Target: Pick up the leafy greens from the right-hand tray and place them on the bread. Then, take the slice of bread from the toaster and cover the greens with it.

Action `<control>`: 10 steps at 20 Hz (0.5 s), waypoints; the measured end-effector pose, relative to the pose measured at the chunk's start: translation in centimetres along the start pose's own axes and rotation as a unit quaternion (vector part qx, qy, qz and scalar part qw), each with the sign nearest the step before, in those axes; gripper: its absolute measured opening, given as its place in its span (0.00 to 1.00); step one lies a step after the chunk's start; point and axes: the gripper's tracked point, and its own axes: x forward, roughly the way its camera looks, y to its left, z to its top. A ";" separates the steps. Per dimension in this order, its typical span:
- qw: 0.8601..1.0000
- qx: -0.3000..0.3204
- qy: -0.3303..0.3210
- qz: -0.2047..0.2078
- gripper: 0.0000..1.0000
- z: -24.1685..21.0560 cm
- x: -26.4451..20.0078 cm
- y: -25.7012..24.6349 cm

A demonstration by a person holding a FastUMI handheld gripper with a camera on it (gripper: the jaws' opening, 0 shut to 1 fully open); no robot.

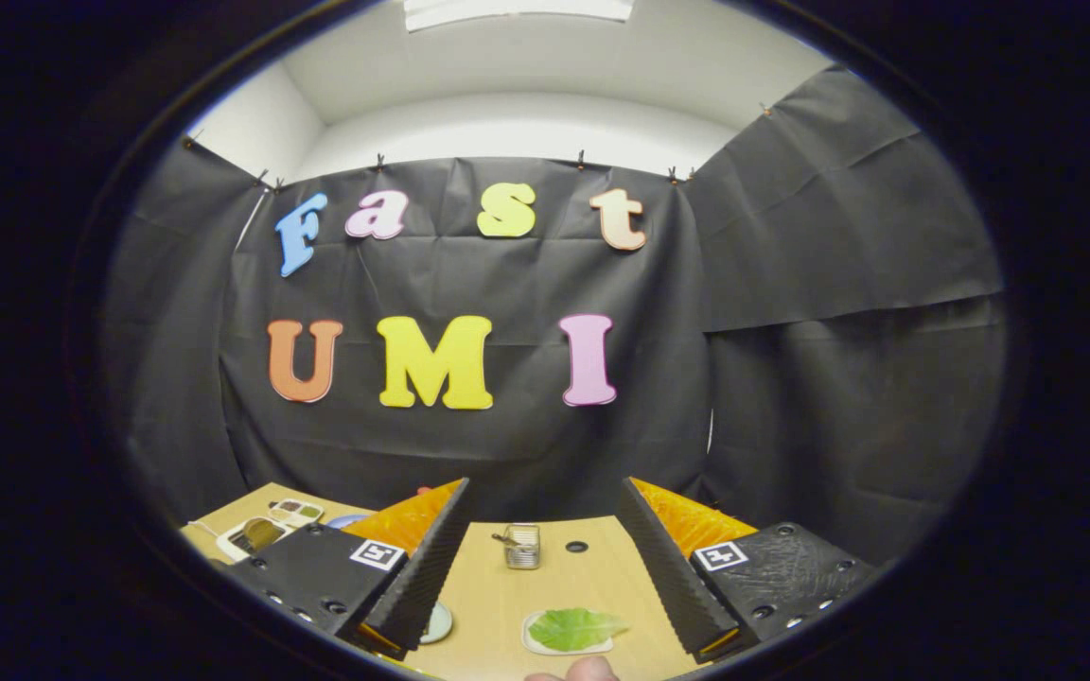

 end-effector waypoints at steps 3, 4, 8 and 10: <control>1.000 -0.001 0.000 0.003 0.95 0.2 -0.1 -0.1; 1.000 -0.001 0.000 0.003 0.95 0.1 -0.1 -0.1; 1.000 0.003 0.006 0.005 0.95 -0.3 0.1 -0.4; 1.000 0.005 0.013 0.006 0.95 -0.8 0.5 -0.9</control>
